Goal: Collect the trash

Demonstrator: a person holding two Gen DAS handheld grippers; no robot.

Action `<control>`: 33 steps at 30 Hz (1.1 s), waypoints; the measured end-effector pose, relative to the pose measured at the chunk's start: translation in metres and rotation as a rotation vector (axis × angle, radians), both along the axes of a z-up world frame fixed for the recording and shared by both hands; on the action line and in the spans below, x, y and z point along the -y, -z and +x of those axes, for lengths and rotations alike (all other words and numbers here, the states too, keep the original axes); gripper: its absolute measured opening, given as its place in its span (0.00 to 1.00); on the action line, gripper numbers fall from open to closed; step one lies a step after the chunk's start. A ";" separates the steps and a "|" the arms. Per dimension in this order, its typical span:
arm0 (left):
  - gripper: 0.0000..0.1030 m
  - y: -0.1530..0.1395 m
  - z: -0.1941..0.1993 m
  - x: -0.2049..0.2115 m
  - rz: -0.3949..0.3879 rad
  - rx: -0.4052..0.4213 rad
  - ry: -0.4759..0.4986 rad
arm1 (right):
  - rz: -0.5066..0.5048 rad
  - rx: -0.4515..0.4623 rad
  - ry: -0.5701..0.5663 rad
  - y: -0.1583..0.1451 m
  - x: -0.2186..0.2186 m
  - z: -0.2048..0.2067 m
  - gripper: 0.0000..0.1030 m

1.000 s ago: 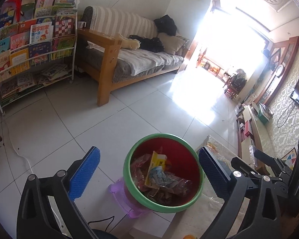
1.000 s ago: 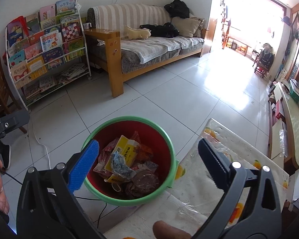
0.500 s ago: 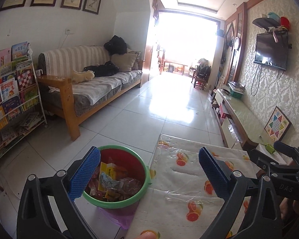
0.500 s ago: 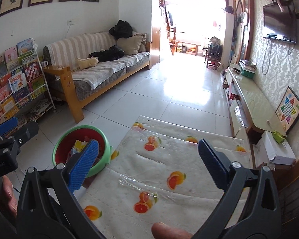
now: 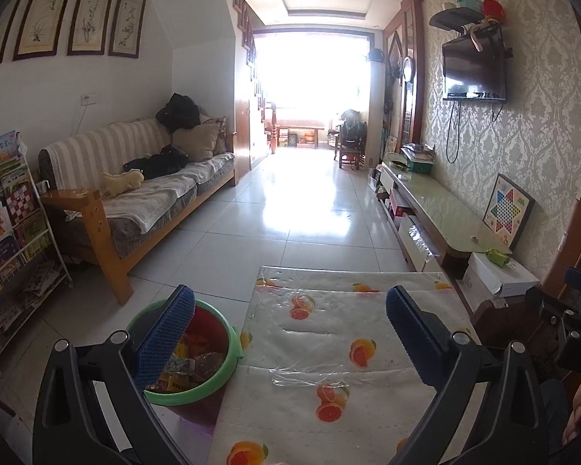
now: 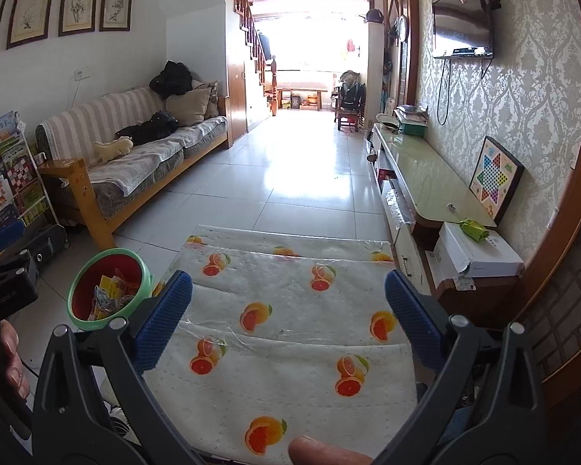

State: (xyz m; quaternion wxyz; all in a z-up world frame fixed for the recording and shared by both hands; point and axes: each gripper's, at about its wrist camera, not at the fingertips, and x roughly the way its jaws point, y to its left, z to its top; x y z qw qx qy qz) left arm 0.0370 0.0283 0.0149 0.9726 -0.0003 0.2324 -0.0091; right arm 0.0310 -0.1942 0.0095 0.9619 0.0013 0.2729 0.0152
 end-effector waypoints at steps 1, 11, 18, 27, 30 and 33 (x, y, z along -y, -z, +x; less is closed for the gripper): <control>0.92 -0.001 -0.001 0.005 0.005 0.003 0.002 | 0.003 0.000 0.007 0.000 0.004 -0.004 0.95; 0.92 -0.004 -0.003 0.008 0.022 -0.012 0.017 | 0.006 -0.012 0.019 0.004 0.009 -0.010 0.95; 0.92 -0.003 -0.004 0.001 0.011 -0.013 0.000 | 0.006 -0.022 -0.023 0.005 -0.006 -0.008 0.95; 0.92 -0.001 -0.003 -0.004 -0.002 -0.017 -0.005 | 0.000 -0.030 -0.020 0.006 -0.009 -0.007 0.95; 0.92 -0.001 -0.003 -0.005 -0.003 -0.017 -0.005 | -0.002 -0.032 -0.024 0.007 -0.010 -0.007 0.95; 0.92 -0.001 -0.002 -0.006 -0.004 -0.020 -0.008 | 0.000 -0.035 -0.026 0.007 -0.010 -0.008 0.95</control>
